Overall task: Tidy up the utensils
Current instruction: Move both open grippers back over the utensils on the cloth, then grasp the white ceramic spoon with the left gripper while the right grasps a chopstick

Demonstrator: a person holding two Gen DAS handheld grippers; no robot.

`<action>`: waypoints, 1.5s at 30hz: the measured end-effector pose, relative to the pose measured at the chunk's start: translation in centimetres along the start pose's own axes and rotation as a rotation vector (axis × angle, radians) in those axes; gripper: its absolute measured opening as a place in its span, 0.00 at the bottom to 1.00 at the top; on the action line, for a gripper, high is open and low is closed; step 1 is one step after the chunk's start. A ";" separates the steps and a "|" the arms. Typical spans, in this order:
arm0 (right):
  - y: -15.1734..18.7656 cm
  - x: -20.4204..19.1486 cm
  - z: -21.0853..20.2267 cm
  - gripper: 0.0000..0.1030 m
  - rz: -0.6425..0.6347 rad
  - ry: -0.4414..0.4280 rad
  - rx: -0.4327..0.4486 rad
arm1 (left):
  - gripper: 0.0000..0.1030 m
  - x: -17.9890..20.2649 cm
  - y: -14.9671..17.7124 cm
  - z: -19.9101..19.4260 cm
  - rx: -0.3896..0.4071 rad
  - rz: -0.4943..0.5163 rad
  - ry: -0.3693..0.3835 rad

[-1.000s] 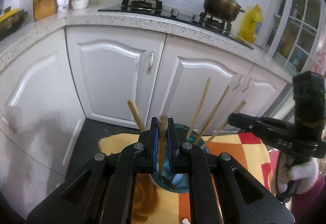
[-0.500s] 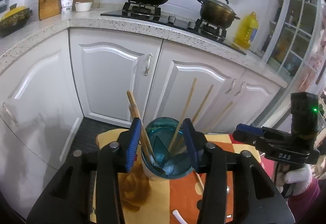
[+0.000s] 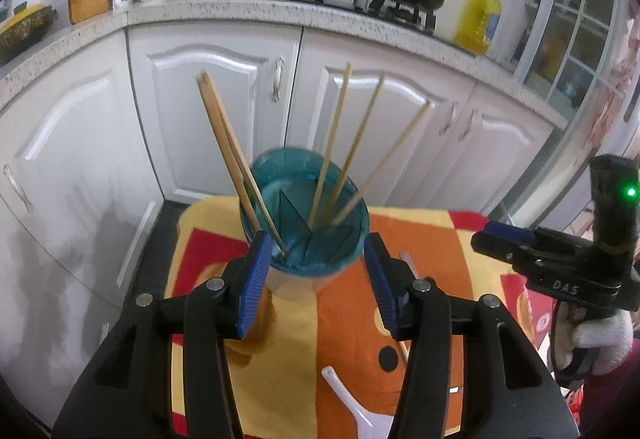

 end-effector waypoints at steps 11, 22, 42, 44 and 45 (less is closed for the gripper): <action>2.3 0.4 -0.2 0.40 0.022 0.038 -0.021 | 0.48 1.1 2.5 2.2 -0.062 0.002 -0.011; 4.5 1.3 0.9 0.42 0.057 0.030 -0.068 | 0.48 1.5 4.4 3.6 -0.106 0.017 -0.026; 7.4 2.2 6.6 0.42 0.123 -0.045 -0.190 | 0.48 -2.8 11.1 7.8 -0.392 -0.103 0.072; 7.3 1.7 7.5 0.42 0.110 -0.059 -0.203 | 0.48 -2.7 11.9 8.5 -0.419 -0.113 0.071; 7.3 1.5 7.8 0.42 0.105 -0.061 -0.208 | 0.48 -2.7 12.3 8.8 -0.436 -0.118 0.071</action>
Point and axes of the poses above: each gripper's, at about its wrist camera, not at the fingertips, and z roughly the way its jaws point, x to its right, y to its underside, the point moved 1 cm from there along z, roughly the way its jaws point, and after that the axes turned 8 degrees about -z, right-handed, at the moved point
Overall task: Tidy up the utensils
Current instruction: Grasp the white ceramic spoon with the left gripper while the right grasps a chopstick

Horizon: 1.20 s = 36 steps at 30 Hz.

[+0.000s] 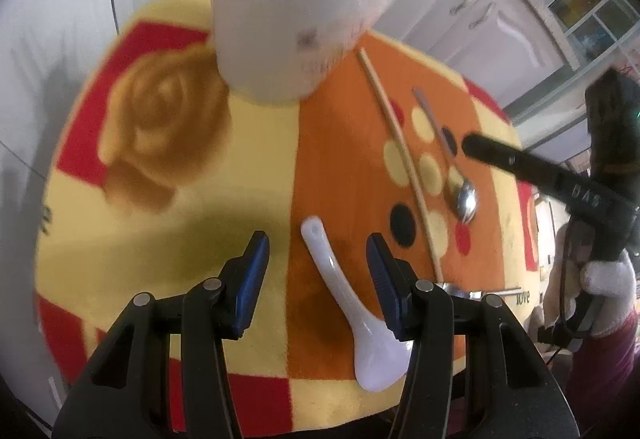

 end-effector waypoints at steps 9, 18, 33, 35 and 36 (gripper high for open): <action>-1.1 -0.4 2.4 0.42 -0.005 -0.016 -0.036 | 0.25 0.6 -0.7 2.0 0.021 0.005 -0.017; -4.0 -0.3 7.5 0.18 -0.050 0.032 -0.118 | 0.13 0.4 -1.2 2.3 0.029 0.025 -0.017; 0.5 0.1 4.6 0.08 -0.045 -0.014 -0.165 | 0.12 -0.6 -0.7 1.2 0.010 0.035 0.016; -0.1 0.0 4.7 0.24 -0.035 -0.002 -0.149 | 0.14 -0.7 -0.8 1.1 -0.003 0.025 0.016; -0.2 0.3 4.7 0.35 -0.028 -0.006 -0.143 | 0.17 -0.9 -0.7 0.9 -0.011 0.021 0.021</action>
Point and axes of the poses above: each gripper's, at about its wrist camera, not at the fingertips, and z roughly the way its jaws point, x to its right, y to its underside, the point moved 1 cm from there along z, roughly the way its jaws point, and after that the axes turned 8 degrees about -z, right-handed, at the moved point
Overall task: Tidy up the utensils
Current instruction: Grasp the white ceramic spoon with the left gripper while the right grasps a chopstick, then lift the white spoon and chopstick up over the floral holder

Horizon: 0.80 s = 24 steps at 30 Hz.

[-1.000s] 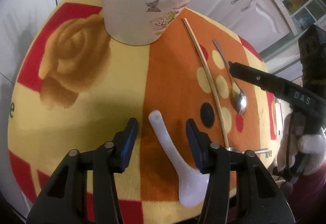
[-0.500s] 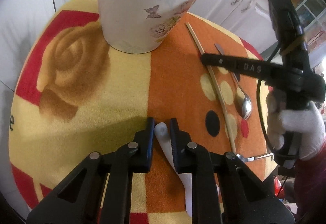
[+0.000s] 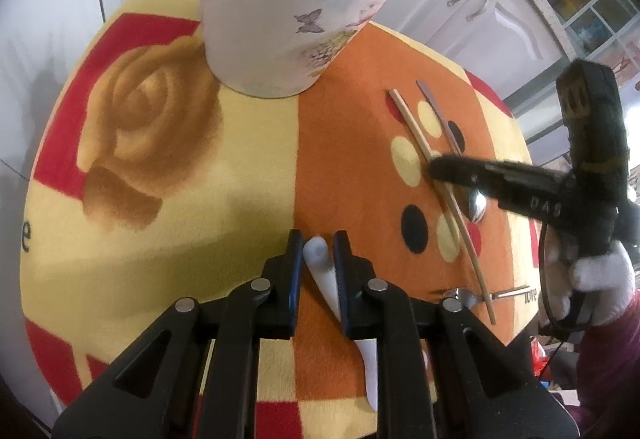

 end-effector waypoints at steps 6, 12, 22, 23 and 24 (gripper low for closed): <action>-1.9 -0.4 1.1 0.35 -0.045 0.046 -0.001 | 0.23 0.2 0.9 -0.1 -0.022 0.004 -0.001; -3.8 -0.1 1.8 0.05 -0.078 0.117 0.009 | 0.13 1.4 0.9 0.9 -0.005 0.037 0.009; -3.5 -0.4 -6.0 0.05 -0.097 0.022 0.174 | 0.08 1.9 -0.3 -2.6 0.088 0.045 0.024; -3.1 -0.5 -6.8 0.05 -0.094 0.013 0.189 | 0.08 2.1 -0.4 -3.2 0.104 0.048 0.028; -3.1 -0.6 -7.5 0.05 -0.093 0.005 0.205 | 0.07 2.4 -0.5 -4.0 0.123 0.054 0.036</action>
Point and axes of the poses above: each gripper's, at about its wrist camera, not at the fingertips, and z roughly the way its jaws point, x to its right, y to its underside, the point moved 1 cm from there along z, roughly the way its jaws point, and after that the axes turned 8 degrees about -z, right-handed, at the moved point
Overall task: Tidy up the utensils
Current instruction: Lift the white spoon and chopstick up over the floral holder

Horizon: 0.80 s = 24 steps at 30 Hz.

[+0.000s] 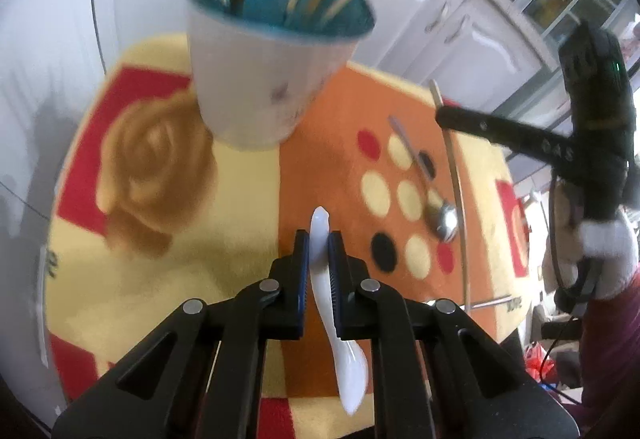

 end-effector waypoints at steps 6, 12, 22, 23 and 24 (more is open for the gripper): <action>0.1 -2.2 -4.5 0.05 -0.027 -0.015 0.093 | 0.06 1.1 -0.7 -3.2 0.067 0.041 0.011; 0.3 -3.6 -7.4 0.05 -0.065 -0.010 0.140 | 0.06 1.5 -1.2 -4.9 0.100 0.064 0.003; 0.3 -3.9 -8.6 0.05 -0.068 -0.002 0.176 | 0.06 1.7 -1.4 -5.1 0.109 0.068 -0.009; 0.3 -4.0 -8.7 0.05 -0.068 -0.003 0.179 | 0.06 1.8 -1.4 -5.2 0.112 0.069 -0.010; 0.3 -4.0 -8.9 0.05 -0.069 -0.003 0.182 | 0.06 1.8 -1.4 -5.3 0.116 0.070 -0.012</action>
Point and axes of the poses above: each gripper's, at about its wrist camera, not at the fingertips, and z roughly the way its jaws point, x to its right, y to its underside, the point moved 1 cm from there along z, roughly the way its jaws point, and after that the axes turned 8 degrees about -z, right-handed, at the moved point
